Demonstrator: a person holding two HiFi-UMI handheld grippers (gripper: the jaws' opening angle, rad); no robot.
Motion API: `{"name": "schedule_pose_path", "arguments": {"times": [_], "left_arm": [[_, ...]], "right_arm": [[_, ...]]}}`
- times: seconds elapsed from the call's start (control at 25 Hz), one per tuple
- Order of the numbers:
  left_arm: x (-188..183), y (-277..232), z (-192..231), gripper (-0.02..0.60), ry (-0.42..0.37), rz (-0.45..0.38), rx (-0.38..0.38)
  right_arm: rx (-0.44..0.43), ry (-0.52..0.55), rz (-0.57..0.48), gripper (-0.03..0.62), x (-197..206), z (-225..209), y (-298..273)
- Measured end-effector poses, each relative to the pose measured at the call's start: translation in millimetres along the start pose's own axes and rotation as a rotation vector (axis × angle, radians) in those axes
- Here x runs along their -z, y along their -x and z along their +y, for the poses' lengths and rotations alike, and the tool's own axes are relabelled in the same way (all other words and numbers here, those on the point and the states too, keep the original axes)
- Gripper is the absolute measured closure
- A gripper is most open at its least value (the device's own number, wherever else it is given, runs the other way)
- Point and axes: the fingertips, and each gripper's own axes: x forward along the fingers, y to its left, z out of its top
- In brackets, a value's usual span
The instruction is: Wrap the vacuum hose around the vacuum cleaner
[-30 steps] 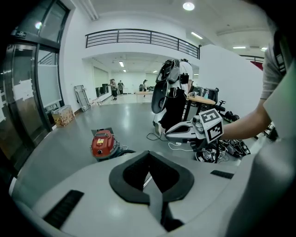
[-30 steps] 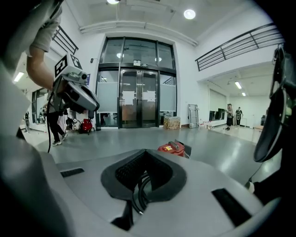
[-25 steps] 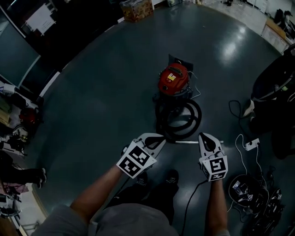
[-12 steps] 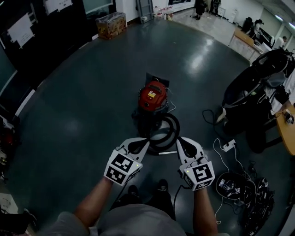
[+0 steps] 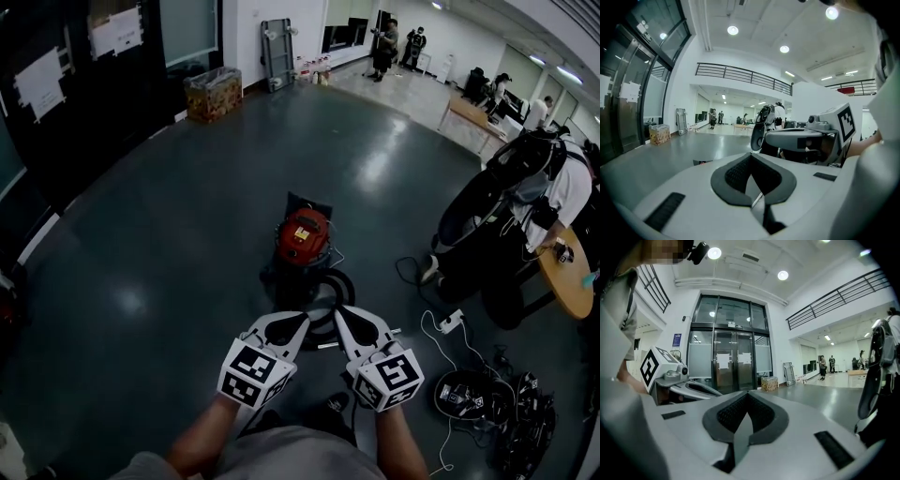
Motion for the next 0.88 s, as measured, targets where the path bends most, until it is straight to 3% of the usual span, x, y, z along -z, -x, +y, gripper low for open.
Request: {"name": "schedule_pose_path", "arguments": {"times": [0.44, 0.88], "left_arm": [[-27, 38, -2, 0.575, -0.032, -0.057, 0.004], [-37, 55, -8, 0.575, -0.043, -0.082, -0.01]], "right_arm": [[-0.02, -0.07, -0.083, 0.589, -27, 46, 6], [-0.058, -0.039, -0.103, 0.589, -41, 66, 9]]}}
